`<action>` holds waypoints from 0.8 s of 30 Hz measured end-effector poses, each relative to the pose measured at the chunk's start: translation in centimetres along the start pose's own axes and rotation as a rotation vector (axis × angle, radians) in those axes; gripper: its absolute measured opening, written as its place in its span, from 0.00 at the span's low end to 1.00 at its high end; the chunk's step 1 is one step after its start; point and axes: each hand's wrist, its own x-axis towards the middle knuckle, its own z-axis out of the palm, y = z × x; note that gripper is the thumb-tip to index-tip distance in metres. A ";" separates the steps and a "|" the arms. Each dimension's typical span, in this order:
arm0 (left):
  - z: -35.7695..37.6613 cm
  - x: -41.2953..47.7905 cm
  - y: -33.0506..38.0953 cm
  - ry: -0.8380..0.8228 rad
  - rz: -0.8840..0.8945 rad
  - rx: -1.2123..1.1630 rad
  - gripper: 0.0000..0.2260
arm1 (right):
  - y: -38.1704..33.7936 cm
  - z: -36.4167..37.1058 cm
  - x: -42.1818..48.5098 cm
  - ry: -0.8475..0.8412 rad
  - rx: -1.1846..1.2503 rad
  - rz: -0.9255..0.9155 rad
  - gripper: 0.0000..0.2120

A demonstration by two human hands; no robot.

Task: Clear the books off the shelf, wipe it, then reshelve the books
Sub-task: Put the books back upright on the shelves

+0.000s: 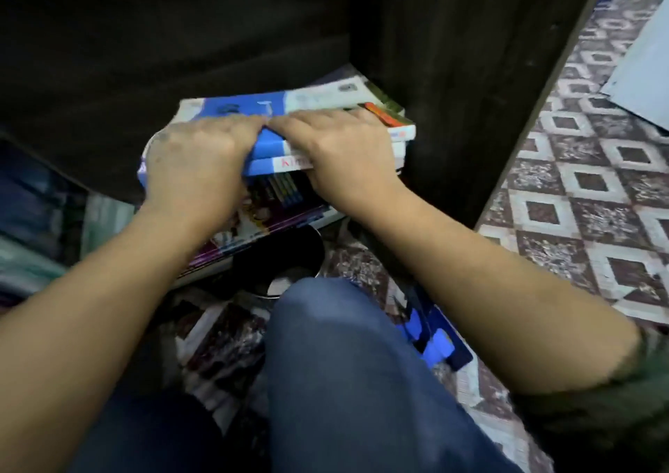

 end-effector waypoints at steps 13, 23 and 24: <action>17.0 -10.6 -7.6 -0.376 -0.140 -0.205 0.35 | -2.7 15.3 -3.4 -0.754 0.169 -0.175 0.35; 18.2 -8.8 -8.4 -0.472 -0.277 -0.367 0.49 | 0.6 18.2 -2.7 -0.864 0.144 -0.017 0.55; 18.0 -8.6 -8.4 -0.488 -0.283 -0.372 0.49 | 0.4 18.0 -2.6 -0.875 0.134 -0.016 0.55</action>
